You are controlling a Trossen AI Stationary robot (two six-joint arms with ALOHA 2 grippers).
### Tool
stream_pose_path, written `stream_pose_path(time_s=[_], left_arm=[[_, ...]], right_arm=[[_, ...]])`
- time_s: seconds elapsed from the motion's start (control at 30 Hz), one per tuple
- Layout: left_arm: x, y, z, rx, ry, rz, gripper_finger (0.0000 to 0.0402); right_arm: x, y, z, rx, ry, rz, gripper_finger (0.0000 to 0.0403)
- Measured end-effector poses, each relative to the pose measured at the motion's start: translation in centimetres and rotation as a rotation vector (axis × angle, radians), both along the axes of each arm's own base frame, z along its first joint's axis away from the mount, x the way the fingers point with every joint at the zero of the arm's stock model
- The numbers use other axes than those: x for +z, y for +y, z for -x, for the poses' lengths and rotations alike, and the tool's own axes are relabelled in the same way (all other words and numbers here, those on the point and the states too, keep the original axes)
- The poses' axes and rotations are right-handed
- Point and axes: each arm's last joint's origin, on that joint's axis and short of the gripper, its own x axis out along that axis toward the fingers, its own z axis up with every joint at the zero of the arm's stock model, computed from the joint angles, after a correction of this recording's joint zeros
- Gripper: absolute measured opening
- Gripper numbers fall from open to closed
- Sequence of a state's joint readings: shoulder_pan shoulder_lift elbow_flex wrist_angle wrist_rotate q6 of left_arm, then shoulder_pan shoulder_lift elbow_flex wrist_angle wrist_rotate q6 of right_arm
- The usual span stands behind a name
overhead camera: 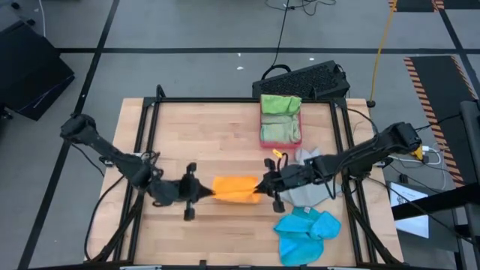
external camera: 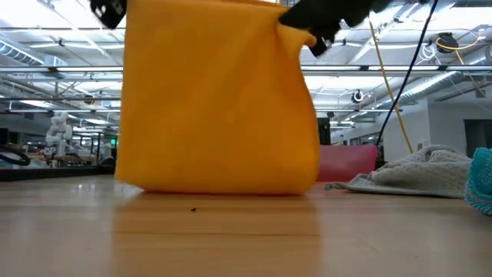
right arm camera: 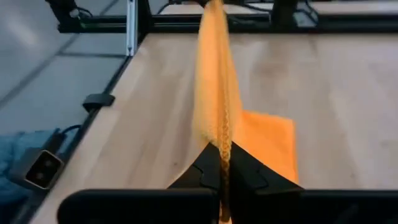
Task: Fold microfiber towels
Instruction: Fold the yellow microfiber cloth
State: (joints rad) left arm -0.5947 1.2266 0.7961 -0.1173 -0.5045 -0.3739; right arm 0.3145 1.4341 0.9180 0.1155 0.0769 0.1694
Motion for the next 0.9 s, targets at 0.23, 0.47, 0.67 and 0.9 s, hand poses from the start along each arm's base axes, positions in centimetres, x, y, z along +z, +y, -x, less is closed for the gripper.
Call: stream_pose_path(time_s=[0.23,0.47,0.67,0.9], left_arm=[[-4.0,-2.5,-0.7,0.033,0.004,0.033,0.0004],[-6.7,-3.6,-1.6,0.070,0.054,0.076,0.0011],[-7.4,-3.4,-1.9,0.120,0.069,0.059,0.0008],[-8.4,-1.4,-2.1,0.281,0.142,0.035,0.0005]], right_arm=[[-4.6,1.8,1.2,0.006,-0.003,-0.129,0.0002],[-7.1,2.6,0.7,0.007,0.044,-0.153,0.0003],[-8.2,2.3,0.3,-0.002,0.061,-0.126,0.0003],[-8.7,0.0,-0.2,-0.138,0.076,-0.015,0.0003]])
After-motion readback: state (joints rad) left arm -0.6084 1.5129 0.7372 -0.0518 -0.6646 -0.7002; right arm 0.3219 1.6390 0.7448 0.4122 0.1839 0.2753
